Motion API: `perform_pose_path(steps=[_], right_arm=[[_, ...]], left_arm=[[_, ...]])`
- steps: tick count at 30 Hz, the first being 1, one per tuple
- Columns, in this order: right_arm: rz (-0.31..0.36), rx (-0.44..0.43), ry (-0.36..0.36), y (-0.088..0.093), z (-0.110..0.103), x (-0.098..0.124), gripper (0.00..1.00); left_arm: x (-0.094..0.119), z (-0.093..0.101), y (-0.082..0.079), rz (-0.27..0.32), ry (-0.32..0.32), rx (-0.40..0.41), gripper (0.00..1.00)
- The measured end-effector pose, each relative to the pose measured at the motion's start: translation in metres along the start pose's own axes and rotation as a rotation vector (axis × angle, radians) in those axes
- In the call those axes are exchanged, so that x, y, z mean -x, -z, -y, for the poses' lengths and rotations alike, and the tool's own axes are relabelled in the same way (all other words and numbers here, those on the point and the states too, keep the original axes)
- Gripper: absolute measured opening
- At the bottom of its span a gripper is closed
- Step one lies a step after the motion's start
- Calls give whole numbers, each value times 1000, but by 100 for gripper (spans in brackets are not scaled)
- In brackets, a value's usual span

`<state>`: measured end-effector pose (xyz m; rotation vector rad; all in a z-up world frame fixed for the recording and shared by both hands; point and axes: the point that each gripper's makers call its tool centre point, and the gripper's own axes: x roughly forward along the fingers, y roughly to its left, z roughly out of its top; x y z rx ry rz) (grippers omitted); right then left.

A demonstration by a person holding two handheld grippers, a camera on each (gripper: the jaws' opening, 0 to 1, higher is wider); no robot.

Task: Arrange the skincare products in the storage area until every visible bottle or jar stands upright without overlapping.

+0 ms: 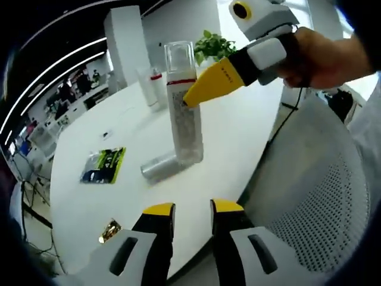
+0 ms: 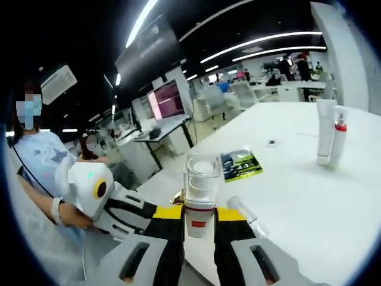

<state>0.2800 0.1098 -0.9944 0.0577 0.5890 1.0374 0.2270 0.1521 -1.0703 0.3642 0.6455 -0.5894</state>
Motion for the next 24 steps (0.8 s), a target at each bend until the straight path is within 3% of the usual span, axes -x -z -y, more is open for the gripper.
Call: perform_pose_path(steps=[2, 4, 10, 17, 24], right_arm=[[-2, 9, 26, -2, 10, 0, 10], [2, 8, 35, -4, 16, 1, 10], [23, 10, 115, -17, 50, 4, 10], [40, 10, 199, -37, 94, 1, 10], [28, 22, 259, -47, 131, -9, 10]], left_arm=[[-5, -2, 8, -27, -12, 13, 20], [-9, -6, 21, -97, -34, -19, 21], [-12, -6, 33, -150, -34, -1, 19], [-11, -7, 37, -171, -37, -12, 11], [-12, -6, 41, -183, -30, -11, 9]])
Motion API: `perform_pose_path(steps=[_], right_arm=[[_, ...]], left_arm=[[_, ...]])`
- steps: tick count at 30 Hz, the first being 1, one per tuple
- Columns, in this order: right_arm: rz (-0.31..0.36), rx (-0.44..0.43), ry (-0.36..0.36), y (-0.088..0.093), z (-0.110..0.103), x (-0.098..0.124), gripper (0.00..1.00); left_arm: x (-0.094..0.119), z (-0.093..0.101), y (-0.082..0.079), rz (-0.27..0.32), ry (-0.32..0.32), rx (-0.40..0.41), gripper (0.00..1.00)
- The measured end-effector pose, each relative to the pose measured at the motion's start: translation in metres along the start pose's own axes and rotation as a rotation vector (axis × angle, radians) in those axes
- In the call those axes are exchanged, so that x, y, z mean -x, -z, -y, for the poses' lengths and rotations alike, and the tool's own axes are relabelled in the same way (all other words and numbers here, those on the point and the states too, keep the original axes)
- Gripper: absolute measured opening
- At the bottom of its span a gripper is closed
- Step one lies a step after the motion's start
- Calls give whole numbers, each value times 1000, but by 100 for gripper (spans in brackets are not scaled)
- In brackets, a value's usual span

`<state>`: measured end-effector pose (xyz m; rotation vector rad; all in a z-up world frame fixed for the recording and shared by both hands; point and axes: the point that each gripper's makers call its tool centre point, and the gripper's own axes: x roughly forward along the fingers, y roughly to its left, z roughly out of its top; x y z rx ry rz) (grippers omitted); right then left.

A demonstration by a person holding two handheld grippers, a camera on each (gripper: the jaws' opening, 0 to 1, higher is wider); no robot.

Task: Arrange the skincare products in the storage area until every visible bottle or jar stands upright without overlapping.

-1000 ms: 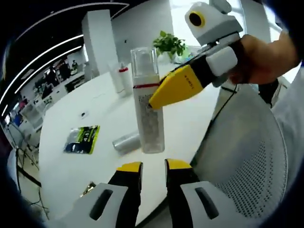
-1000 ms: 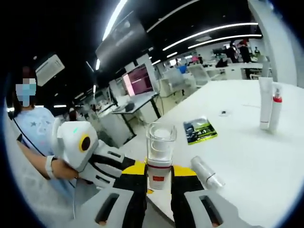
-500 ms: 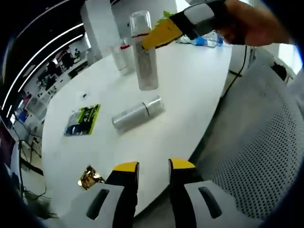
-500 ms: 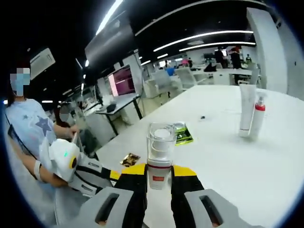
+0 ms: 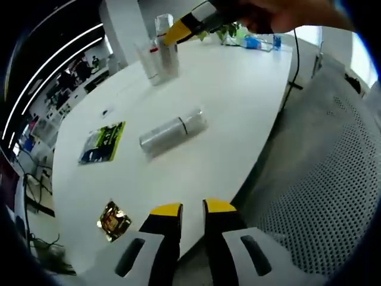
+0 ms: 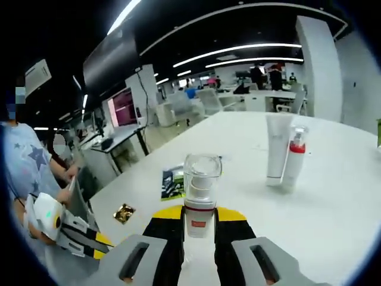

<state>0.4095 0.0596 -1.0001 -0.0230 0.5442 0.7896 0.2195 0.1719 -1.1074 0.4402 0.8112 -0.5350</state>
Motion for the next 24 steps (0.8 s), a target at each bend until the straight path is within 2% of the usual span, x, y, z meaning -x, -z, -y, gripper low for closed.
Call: perform_pose_path(steps=[14, 19, 20, 21, 22, 23, 24], right_arm=[[-33, 1, 85, 2, 41, -28, 10], [-39, 2, 90, 2, 50, -42, 9], [-39, 1, 86, 2, 51, -44, 8], [-48, 5, 87, 5, 52, -47, 0], [-86, 31, 156, 9, 67, -40, 0], [-70, -46, 62, 7, 47, -50, 0], [-91, -37, 62, 11, 54, -51, 0]], left_arm=[[-3, 0, 6, -31, 2, 13, 18], [-4, 2, 7, -35, 6, 9, 17], [-4, 1, 8, -37, 5, 5, 17], [-4, 2, 8, -37, 5, 7, 16], [-4, 1, 7, -35, 4, 6, 16], [-4, 1, 8, -34, 3, 4, 15], [-4, 1, 8, -35, 5, 8, 15]])
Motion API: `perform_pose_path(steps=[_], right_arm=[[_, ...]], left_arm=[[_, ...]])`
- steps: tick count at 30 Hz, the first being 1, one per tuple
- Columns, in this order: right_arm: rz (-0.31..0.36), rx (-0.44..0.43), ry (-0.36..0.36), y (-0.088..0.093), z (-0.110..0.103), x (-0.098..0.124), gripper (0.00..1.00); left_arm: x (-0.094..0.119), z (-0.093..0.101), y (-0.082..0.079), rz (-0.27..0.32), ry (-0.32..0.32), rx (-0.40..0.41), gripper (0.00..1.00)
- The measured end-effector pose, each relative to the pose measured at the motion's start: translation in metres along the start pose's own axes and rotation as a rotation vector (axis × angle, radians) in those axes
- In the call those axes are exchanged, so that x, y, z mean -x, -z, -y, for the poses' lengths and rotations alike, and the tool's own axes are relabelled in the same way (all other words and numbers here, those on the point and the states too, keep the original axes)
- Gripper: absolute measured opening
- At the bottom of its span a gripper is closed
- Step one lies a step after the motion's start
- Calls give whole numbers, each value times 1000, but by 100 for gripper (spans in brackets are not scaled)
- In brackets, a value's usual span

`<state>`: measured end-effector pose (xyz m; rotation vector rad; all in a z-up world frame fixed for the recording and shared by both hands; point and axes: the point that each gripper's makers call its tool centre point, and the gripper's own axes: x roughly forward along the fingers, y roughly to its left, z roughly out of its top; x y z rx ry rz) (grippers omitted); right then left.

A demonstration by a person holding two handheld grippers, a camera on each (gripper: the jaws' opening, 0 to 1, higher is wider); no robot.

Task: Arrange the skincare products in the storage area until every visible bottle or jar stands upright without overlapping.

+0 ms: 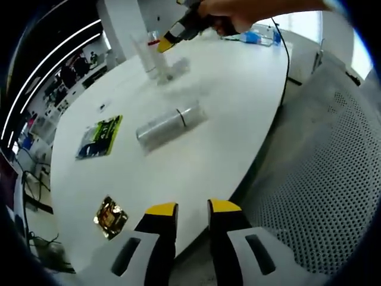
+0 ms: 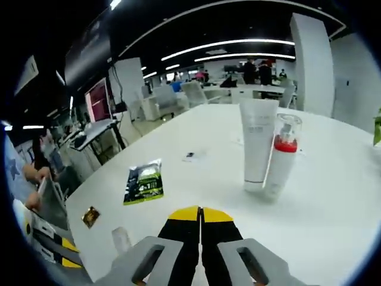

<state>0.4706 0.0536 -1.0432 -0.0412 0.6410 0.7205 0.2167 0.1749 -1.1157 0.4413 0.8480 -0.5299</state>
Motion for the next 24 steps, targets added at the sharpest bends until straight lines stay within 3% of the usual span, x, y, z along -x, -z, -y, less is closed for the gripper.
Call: perform_pose_path(steps=[1, 2, 4, 8, 12, 21, 24], right_arm=[[-53, 122, 23, 8, 5, -3, 0], [-57, 183, 46, 10, 7, -4, 0], [-61, 101, 8, 16, 1, -8, 0], [-60, 70, -1, 20, -2, -6, 0], [-105, 79, -23, 33, -12, -7, 0], [-201, 223, -145, 50, -34, -5, 0], [-224, 252, -195, 52, -39, -6, 11]], left_arm=[[0, 0, 1, -2, 0, 0, 16], [0, -2, 2, -3, -5, -4, 16], [1, -3, 3, 0, -3, 6, 16], [0, -3, 4, -6, -2, 9, 17], [-1, -2, 8, -18, 4, 6, 16], [0, -5, 8, -13, -2, 13, 16], [0, -5, 8, -13, -4, 11, 16]])
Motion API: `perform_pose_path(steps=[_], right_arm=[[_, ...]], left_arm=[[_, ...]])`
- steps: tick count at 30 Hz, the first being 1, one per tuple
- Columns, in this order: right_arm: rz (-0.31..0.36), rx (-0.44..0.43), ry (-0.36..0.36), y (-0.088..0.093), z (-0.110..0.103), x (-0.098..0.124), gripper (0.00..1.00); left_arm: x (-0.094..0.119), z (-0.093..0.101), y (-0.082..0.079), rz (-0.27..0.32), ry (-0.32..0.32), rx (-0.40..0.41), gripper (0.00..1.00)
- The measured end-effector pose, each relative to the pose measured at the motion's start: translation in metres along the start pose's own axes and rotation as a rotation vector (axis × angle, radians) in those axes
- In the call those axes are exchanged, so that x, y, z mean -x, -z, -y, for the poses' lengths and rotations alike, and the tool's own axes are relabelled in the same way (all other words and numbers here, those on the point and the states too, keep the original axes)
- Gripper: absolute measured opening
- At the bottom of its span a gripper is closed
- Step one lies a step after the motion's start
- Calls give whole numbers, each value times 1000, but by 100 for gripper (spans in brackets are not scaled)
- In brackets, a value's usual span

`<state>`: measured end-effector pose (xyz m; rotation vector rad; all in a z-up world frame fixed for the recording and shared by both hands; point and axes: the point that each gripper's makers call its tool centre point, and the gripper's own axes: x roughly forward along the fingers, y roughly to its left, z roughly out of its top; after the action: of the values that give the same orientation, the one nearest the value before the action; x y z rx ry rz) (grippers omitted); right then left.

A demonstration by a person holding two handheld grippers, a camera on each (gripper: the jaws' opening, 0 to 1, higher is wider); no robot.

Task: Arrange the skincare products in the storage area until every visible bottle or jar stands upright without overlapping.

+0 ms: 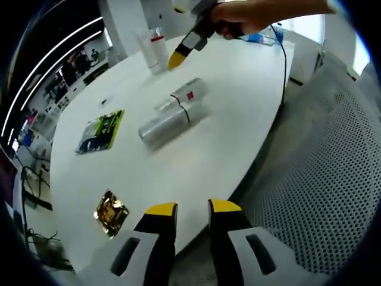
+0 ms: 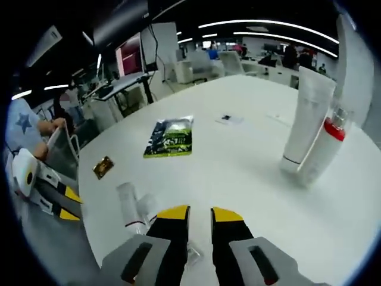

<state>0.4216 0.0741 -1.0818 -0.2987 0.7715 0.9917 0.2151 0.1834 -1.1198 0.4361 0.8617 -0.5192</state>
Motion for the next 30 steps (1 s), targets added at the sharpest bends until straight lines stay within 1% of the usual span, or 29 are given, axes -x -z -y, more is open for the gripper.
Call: perform_pose_path(steps=[2, 3, 4, 5, 6, 7, 8, 9, 10, 11, 12, 13, 16, 18, 20, 23, 25, 28, 29, 30], right_arm=[[-40, 22, -45, 5, -2, -1, 14], [-56, 48, -71, 7, -4, -1, 15], [-80, 60, -115, 11, -13, -1, 18], [-99, 73, -123, 13, -14, -1, 21], [-120, 107, -159, 17, -14, -3, 23], [-137, 121, -177, 20, -16, -3, 25], [-153, 134, -196, 21, -22, -2, 25], [-185, 166, -222, 26, -25, -2, 25], [-208, 208, -225, 30, -27, -1, 26], [-254, 261, -238, 38, -27, -2, 27], [-276, 291, -240, 43, -24, -5, 27], [-299, 346, -251, 47, -24, -6, 28], [-343, 410, -257, 54, -27, -10, 28], [-360, 442, -252, 57, -30, -15, 27], [-372, 452, -255, 58, -33, -21, 27], [-394, 493, -238, 61, -30, -26, 23], [-415, 484, -224, 64, -28, -28, 19], [-408, 480, -222, 66, -29, -29, 17], [-390, 481, -221, 66, -31, -30, 17], [-371, 483, -203, 63, -31, -30, 16]], left_arm=[[0, 0, 0, 1, -2, 1, 17], [0, -1, 0, 0, -2, 1, 16], [0, 0, 0, -2, -1, 1, 16], [0, -1, 1, -4, -2, 0, 16], [0, -1, 1, -6, -2, 0, 17], [0, -1, 1, -7, -2, 2, 17], [0, -1, 1, -6, -3, 1, 17], [0, -1, 1, -6, -3, 1, 17], [0, -1, 1, -6, -3, 2, 17], [0, -1, 1, -7, -4, 1, 17], [0, -1, 2, -9, -4, 0, 17], [-1, -1, 2, -11, -4, 0, 17], [-1, -1, 2, -12, -5, 0, 17], [-1, -1, 3, -16, -4, -1, 17], [-1, -1, 3, -18, -3, -2, 17], [-1, 0, 4, -21, 0, -1, 18], [-1, 1, 5, -25, 3, -1, 18], [-2, 0, 5, -25, 3, -2, 18], [-2, 0, 5, -26, 4, 0, 18], [-2, 1, 5, -26, 5, 2, 19]])
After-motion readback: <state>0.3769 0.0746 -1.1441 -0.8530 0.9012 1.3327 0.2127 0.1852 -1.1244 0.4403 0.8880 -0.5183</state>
